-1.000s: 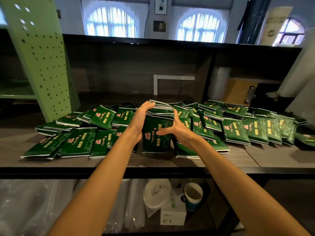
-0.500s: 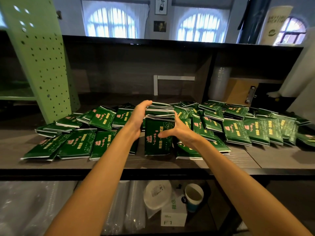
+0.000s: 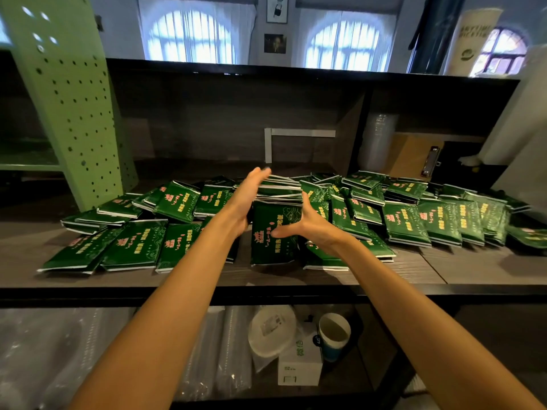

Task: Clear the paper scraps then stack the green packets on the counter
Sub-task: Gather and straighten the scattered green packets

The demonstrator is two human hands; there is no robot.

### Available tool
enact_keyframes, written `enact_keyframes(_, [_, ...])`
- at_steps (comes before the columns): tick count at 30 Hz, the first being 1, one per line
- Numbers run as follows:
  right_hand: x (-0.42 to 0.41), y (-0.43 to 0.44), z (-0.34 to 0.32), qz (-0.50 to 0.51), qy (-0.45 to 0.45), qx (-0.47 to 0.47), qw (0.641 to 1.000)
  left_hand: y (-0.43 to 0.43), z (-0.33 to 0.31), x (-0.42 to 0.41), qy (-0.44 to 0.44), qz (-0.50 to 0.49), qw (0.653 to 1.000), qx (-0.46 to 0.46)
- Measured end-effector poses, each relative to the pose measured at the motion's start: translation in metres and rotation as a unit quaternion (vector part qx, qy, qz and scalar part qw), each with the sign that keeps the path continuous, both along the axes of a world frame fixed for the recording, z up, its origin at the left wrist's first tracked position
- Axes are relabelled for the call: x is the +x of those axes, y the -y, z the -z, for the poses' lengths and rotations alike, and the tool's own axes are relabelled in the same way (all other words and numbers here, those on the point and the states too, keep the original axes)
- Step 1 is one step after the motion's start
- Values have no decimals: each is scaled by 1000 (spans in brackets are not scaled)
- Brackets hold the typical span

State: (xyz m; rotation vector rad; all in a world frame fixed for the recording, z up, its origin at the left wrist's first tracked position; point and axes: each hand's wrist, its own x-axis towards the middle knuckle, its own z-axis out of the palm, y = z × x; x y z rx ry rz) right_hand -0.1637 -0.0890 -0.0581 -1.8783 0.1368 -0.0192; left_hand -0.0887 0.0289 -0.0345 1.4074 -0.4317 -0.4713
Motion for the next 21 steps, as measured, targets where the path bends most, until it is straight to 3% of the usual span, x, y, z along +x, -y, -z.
enact_keyframes(4, [-3, 2, 3, 17, -2, 2, 1000, -10, 25, -2, 65, 3, 997, -40])
enact_keyframes(11, [2, 7, 16, -9, -14, -14, 1000, -30, 47, -3, 186, 105, 966, 147])
enact_keyframes(16, [8, 9, 21, -3, 3, -18, 1000, -27, 46, 8, 158, 112, 964, 185])
enact_keyframes(21, [21, 16, 21, 12, 36, 14, 999, -17, 45, 20, 135, 85, 978, 133])
